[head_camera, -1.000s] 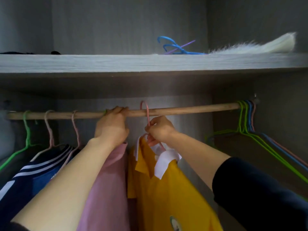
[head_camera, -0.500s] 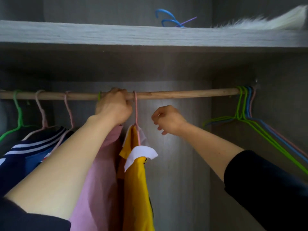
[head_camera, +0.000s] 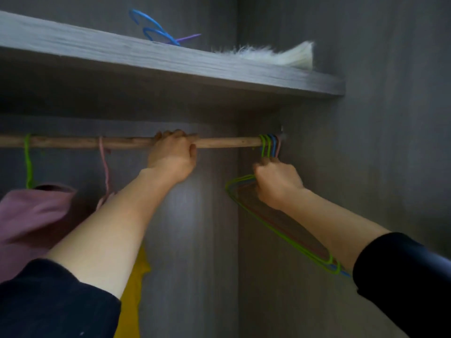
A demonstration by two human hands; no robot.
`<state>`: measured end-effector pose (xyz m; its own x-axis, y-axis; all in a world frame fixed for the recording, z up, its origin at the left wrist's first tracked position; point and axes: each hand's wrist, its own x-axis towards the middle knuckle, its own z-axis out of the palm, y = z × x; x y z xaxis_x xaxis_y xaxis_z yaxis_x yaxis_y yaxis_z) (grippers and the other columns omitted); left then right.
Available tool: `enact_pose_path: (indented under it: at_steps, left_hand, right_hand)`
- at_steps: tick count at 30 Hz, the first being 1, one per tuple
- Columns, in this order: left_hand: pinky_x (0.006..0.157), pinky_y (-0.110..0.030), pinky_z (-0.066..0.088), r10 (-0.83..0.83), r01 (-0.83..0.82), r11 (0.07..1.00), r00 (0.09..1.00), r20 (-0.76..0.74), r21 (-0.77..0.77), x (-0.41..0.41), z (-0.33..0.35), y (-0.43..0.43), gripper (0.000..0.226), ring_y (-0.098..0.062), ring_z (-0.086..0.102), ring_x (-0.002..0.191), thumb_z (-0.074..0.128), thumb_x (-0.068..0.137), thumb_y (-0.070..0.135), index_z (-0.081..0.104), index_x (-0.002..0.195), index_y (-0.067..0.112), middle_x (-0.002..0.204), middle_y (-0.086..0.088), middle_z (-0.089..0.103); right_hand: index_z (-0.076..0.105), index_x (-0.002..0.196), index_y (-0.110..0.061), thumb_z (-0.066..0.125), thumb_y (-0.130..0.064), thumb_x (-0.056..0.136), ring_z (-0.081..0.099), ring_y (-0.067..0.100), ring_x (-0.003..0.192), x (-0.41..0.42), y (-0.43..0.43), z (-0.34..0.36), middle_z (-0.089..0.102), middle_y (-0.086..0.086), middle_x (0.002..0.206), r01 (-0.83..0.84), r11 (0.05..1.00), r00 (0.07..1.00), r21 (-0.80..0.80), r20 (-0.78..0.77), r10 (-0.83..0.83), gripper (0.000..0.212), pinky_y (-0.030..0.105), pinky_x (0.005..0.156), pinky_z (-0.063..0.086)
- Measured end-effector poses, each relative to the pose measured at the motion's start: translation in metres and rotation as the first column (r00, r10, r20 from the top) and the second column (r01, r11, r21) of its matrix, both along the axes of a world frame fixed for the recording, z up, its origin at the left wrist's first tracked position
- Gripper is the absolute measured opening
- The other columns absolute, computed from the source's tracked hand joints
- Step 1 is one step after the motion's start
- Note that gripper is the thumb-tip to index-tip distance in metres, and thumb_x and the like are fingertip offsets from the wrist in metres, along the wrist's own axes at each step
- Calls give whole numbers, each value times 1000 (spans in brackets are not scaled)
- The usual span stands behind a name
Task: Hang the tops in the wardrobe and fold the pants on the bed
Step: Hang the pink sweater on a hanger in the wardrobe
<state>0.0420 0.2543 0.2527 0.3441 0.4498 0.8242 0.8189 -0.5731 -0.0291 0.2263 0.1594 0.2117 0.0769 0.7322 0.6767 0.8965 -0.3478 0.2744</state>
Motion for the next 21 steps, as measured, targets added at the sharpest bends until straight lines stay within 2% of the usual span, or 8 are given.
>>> enact_pose_path:
  at_steps: [4, 8, 9, 11, 16, 18, 21]
  left_hand:
    - [101, -38, 30, -52, 48, 996, 997, 50, 71, -2, -8, 9, 39, -37, 50, 110, 44, 97, 21, 55, 134, 20, 125, -14, 59]
    - [100, -39, 30, -74, 67, 991, 995, 59, 112, 0, -10, 14, 38, -39, 52, 107, 46, 96, 20, 57, 132, 17, 122, -16, 61]
    - [100, -39, 30, -75, 67, 991, 995, 66, 117, 1, -11, 16, 38, -39, 52, 107, 46, 95, 19, 57, 132, 17, 121, -16, 61]
    - [99, -40, 30, -77, 67, 989, 994, 74, 130, 2, -11, 18, 38, -39, 53, 105, 48, 94, 18, 58, 131, 16, 119, -17, 62]
    - [100, -42, 31, -95, 83, 986, 992, 79, 144, -1, -12, 20, 38, -40, 52, 102, 51, 92, 15, 60, 129, 15, 118, -16, 62]
    - [100, -42, 31, -107, 97, 986, 992, 68, 138, -3, -10, 20, 39, -40, 52, 103, 52, 91, 15, 59, 129, 16, 119, -16, 62]
    - [104, -42, 30, -115, 109, 988, 992, 45, 108, -5, -8, 22, 42, -41, 51, 107, 52, 90, 14, 58, 131, 15, 123, -17, 60]
  right_hand:
    - [55, 124, -10, 60, -14, 85, 50, 28, 120, 11, 2, -5, 56, 10, 125, 92, 996, 996, -19, 2, -92, 39, 37, 81, 49]
    - [61, 118, -10, 60, -14, 87, 54, 28, 116, 12, 6, -6, 61, 10, 120, 85, 996, 995, -22, 47, -84, 32, 36, 78, 49]
    - [61, 117, -9, 60, -16, 86, 57, 30, 113, 11, 6, -5, 63, 10, 119, 70, 997, 997, -17, 16, -70, 31, 36, 77, 49]
    - [60, 114, -7, 59, -22, 86, 61, 34, 108, 8, 8, -1, 65, 13, 117, 25, 1000, 990, 13, -141, -23, 32, 36, 77, 48]
    - [60, 103, -7, 52, -29, 90, 61, 39, 104, -2, 15, 9, 64, 19, 112, -74, 985, 870, 153, -474, 139, 26, 32, 70, 37]
    - [60, 86, -11, 49, -34, 93, 61, 39, 100, -8, 17, 10, 65, 22, 105, -130, 968, 776, 216, -586, 235, 27, 31, 70, 36]
    - [41, 60, -14, 48, -31, 96, 59, 39, 90, -16, 12, 4, 56, 19, 81, -179, 943, 694, 282, -643, 324, 40, 29, 66, 33]
